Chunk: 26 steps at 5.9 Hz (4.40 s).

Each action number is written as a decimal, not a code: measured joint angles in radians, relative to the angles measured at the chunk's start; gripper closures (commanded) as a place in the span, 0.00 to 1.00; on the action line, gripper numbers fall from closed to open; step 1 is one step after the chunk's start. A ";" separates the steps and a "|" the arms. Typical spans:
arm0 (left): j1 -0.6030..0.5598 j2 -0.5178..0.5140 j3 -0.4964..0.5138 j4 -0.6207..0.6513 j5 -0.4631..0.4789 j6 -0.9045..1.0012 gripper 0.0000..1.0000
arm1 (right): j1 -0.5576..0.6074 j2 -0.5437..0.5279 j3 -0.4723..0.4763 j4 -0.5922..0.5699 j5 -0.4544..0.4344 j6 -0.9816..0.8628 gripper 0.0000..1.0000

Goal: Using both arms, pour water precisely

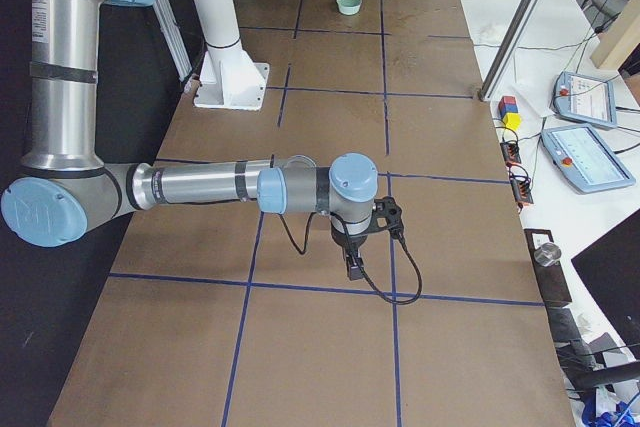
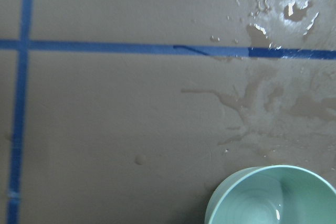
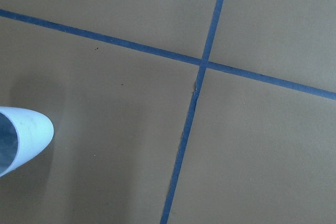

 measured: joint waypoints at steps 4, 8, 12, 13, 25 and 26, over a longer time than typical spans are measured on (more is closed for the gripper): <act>0.079 -0.002 0.013 -0.045 0.036 -0.085 1.00 | 0.000 0.000 -0.002 0.000 0.000 0.000 0.00; 0.079 -0.118 -0.035 -0.034 -0.042 -0.247 1.00 | 0.000 -0.002 -0.003 0.000 0.000 -0.002 0.00; 0.290 -0.515 -0.082 0.272 0.103 -0.533 0.99 | 0.000 -0.002 -0.003 0.000 0.000 -0.002 0.00; 0.393 -0.640 -0.075 0.406 0.202 -0.601 0.99 | 0.000 -0.002 -0.004 0.000 0.000 -0.002 0.00; 0.418 -0.694 -0.319 0.901 0.288 -0.340 0.00 | -0.019 0.021 0.021 0.003 0.075 0.027 0.00; 0.382 -0.627 -0.412 0.942 0.250 -0.254 0.00 | -0.048 0.022 0.071 0.003 0.076 0.102 0.00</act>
